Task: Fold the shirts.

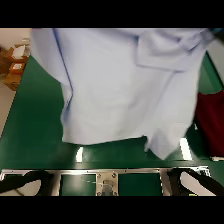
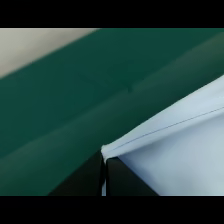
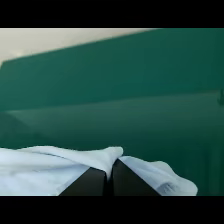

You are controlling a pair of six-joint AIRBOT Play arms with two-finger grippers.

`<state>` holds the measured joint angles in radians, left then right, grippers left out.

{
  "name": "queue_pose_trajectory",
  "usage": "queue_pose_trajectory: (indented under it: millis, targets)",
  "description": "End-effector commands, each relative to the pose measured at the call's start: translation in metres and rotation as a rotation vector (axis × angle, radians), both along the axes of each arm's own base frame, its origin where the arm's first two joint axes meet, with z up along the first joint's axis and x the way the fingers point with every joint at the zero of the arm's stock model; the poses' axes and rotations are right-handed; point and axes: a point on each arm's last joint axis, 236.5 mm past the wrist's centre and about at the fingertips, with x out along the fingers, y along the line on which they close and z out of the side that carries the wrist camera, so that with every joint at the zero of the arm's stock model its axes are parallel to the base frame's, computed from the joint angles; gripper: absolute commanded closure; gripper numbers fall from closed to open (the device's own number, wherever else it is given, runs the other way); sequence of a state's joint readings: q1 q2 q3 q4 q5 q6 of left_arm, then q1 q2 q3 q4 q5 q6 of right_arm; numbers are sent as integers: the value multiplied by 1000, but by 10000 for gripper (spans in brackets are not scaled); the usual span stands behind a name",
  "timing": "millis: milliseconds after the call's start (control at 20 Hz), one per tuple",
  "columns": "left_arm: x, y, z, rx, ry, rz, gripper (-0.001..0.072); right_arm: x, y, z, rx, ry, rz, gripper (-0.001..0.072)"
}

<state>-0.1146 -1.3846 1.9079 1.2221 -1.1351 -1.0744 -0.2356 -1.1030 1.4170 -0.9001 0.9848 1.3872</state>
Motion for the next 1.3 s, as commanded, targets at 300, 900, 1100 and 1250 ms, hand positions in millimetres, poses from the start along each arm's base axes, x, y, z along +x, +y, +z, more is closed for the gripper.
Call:
queue_pose_trajectory:
  millis: [300, 900, 1100, 1250]
  targets:
    - [97, -50, -279, -197, 481, -4, 523, 73, -8, -305, 105, 483, -87, 692]
    - [-79, 102, -259, -335, 1164, 237, 181, -16, -112, -246, 272, 670, -51, 323]
    - [-178, 135, -328, -312, 1261, 411, 180, -74, -125, -264, 316, 710, -109, 323]
    - [-217, 121, -367, -369, 1293, 437, 181, -104, -130, -278, 364, 737, -167, 321]
